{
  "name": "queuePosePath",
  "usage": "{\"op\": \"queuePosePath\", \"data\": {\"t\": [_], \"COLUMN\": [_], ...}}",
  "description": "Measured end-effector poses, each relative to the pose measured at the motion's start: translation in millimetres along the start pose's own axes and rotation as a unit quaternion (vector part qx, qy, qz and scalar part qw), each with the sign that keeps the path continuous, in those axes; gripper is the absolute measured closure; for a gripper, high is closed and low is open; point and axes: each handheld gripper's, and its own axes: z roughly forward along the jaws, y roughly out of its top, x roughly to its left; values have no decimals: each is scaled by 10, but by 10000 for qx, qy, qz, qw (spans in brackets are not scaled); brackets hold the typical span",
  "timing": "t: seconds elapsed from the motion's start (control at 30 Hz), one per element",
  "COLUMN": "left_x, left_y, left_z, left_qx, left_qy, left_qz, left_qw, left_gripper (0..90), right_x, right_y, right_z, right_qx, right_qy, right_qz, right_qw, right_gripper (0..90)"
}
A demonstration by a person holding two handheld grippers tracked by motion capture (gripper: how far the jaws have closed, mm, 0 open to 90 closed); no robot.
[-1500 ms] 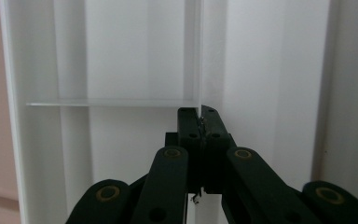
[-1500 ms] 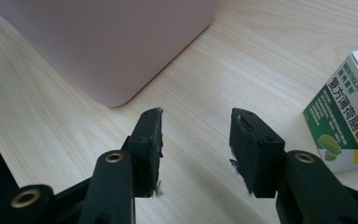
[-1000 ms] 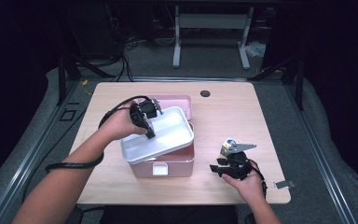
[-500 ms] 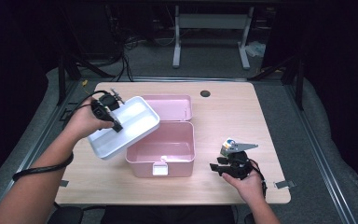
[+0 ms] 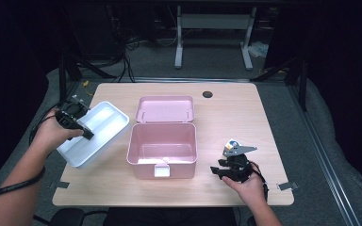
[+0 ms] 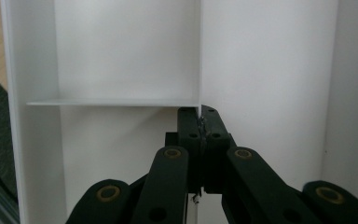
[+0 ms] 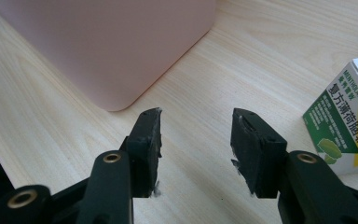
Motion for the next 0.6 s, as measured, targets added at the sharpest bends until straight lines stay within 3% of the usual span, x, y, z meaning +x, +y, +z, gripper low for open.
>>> {"op": "queuePosePath", "data": {"t": [0.13, 0.2, 0.23, 0.27, 0.3, 0.37, 0.4, 0.43, 0.6], "left_x": [21, 36, 36, 48, 48, 46, 46, 36, 13], "left_y": [-98, -159, -159, -178, -178, -199, -199, -205, -219], "left_z": [112, 301, 301, 432, 432, 642, 642, 760, 991], "left_qx": [57, 140, 140, 219, 219, 307, 307, 379, 523], "left_qy": [53, -11, -11, -29, -29, -104, -104, -159, -134], "left_qz": [-116, -167, -167, -186, -186, -253, -253, -270, -262], "left_qw": [9999, 9998, 9998, 9996, 9996, 9992, 9992, 9988, 9982], "left_gripper": [894, 894, 894, 894, 894, 894, 894, 894, 894], "right_x": [6, 7, 7, 7, 7, 6, 6, 8, 3], "right_y": [-1, -5, -4, -4, -4, -5, -5, -3, -5], "right_z": [-21, -18, -15, -13, -13, -6, -6, -9, 0], "right_qx": [-40, -44, -33, -21, -21, -20, -20, -18, 6], "right_qy": [-41, -27, -47, -69, -69, -60, -60, -108, -104], "right_qz": [1, 0, -12, -13, -13, -10, -10, -19, -43], "right_qw": [10000, 10000, 10000, 10000, 10000, 10000, 10000, 9999, 9999], "right_gripper": [525, 525, 525, 525, 525, 525, 525, 525, 525]}}
